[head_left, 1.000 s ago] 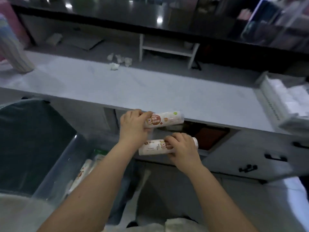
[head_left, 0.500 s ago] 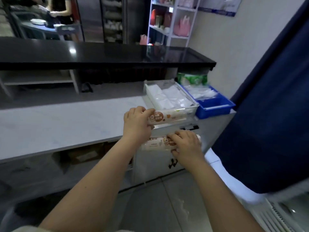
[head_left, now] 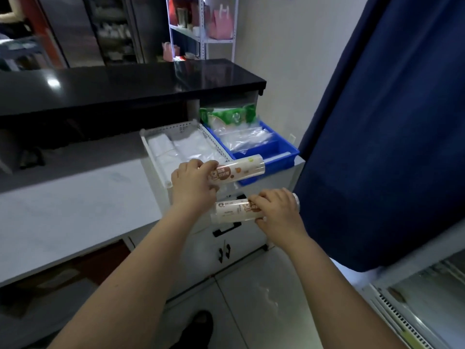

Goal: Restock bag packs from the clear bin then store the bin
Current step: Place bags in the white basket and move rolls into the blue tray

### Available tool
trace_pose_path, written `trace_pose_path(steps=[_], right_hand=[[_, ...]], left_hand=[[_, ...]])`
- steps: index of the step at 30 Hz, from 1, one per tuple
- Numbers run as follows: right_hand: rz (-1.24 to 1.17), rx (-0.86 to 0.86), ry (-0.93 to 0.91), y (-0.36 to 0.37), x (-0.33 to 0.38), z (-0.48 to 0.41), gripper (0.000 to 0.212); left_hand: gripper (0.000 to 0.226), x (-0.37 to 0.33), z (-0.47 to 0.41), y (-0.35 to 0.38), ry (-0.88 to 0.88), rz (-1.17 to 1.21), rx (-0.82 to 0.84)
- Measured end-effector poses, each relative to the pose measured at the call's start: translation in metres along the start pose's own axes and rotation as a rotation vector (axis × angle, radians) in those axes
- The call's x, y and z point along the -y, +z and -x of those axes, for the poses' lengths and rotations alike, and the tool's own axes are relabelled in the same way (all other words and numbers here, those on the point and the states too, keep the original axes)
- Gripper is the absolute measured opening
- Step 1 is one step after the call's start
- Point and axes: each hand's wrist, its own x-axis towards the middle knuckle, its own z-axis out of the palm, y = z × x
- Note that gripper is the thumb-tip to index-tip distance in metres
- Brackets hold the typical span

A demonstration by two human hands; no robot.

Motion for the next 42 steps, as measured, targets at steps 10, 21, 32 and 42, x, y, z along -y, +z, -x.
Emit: trace_pose_path(steps=[10,21,32,42], right_hand=[[0.027,0.053,0.020,0.048,-0.097,-0.119,0.056],[-0.014,0.118,0.052,0.090,-0.206,-0.262,0.053],[-0.247,0.312,-0.248,0.142,-0.286,-0.305,0.040],[-0.245,0.507,-0.573,0.156,-0.304,-0.322,0.044]], left_hand=[[0.054,-0.005,-0.142,0.091,0.008,0.019,0.041],[0.056,-0.021,-0.287,0.186,0.002,0.038,0.117],[0.056,-0.048,-0.288,0.241,-0.217,-0.081,-0.004],[0.055,-0.085,-0.233,0.228,-0.510,-0.243,-0.181]])
